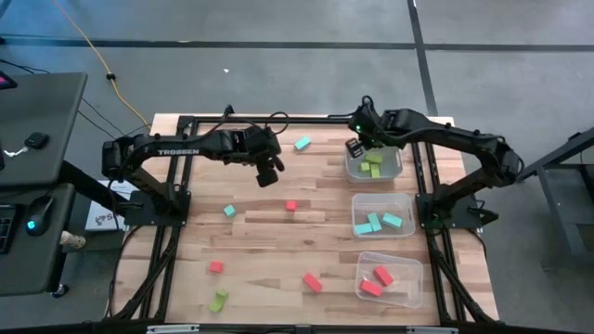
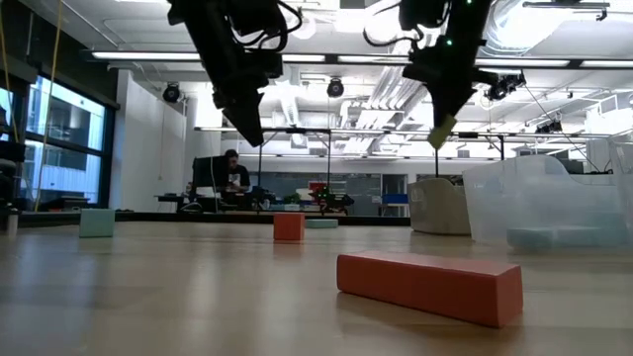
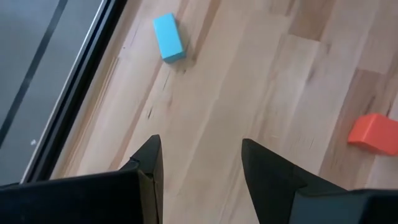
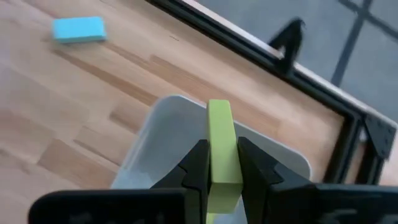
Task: Sort & place blocks by color
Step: Put the light green block into the gray bin, then put the orange block into the bottom transparent bin
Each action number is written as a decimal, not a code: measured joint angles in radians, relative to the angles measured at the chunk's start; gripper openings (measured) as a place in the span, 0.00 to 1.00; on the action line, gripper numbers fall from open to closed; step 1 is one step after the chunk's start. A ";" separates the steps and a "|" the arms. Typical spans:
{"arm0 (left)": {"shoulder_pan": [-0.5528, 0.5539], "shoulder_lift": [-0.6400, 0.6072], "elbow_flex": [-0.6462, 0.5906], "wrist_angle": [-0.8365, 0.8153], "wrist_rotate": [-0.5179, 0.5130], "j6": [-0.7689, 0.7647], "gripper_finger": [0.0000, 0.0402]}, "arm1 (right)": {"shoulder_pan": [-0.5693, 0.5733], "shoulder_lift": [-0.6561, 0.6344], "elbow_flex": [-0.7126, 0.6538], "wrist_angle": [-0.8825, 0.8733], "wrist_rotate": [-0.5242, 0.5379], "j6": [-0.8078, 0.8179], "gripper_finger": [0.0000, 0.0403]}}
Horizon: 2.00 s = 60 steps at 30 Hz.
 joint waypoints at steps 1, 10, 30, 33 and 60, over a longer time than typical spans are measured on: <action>0.002 0.000 0.000 0.002 0.000 -0.009 0.34 | -0.009 0.000 0.000 -0.013 -0.001 0.018 0.11; 0.019 0.000 0.000 0.003 0.002 -0.066 0.34 | -0.036 0.001 -0.151 0.058 -0.110 0.072 0.10; 0.019 0.000 -0.001 0.044 0.011 -0.088 0.34 | -0.075 0.001 -0.466 0.529 -0.252 0.118 0.10; 0.019 0.000 -0.001 0.044 0.012 -0.100 0.34 | -0.091 0.001 -0.488 0.561 -0.243 0.114 0.10; 0.018 0.001 -0.001 0.045 0.012 -0.107 0.34 | -0.162 0.001 -0.489 0.557 -0.343 0.113 0.37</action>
